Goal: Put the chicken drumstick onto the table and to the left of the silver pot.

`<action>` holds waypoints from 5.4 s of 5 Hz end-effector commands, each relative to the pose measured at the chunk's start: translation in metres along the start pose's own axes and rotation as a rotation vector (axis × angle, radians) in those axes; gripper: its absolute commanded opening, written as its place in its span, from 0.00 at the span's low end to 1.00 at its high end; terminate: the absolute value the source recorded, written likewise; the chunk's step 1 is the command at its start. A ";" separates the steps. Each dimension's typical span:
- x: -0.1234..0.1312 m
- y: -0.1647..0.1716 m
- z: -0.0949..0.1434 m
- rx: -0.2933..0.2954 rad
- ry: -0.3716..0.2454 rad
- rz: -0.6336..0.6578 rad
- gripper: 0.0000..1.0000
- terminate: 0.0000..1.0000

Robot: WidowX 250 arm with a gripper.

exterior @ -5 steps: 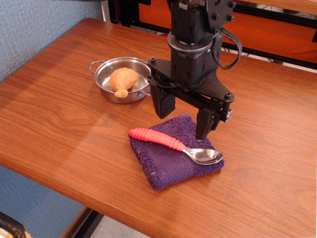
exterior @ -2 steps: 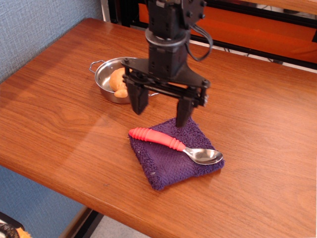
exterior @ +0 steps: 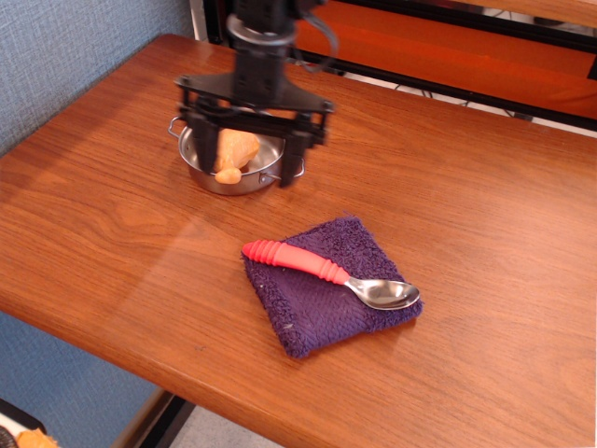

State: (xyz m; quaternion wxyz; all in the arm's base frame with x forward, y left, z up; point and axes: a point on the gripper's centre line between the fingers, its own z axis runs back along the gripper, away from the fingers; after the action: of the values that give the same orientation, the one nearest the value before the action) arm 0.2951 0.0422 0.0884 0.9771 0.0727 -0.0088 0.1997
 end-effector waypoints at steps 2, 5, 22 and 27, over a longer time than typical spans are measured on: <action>0.032 0.022 -0.013 -0.040 0.059 0.103 1.00 0.00; 0.037 0.020 -0.030 0.003 0.071 0.125 1.00 0.00; 0.019 0.168 -0.067 0.005 -0.183 -0.118 0.00 0.00; 0.032 0.169 -0.077 -0.061 -0.162 -0.239 1.00 0.00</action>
State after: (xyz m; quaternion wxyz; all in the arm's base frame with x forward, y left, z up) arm 0.2490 0.2095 0.0146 0.9947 0.0348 -0.0515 0.0819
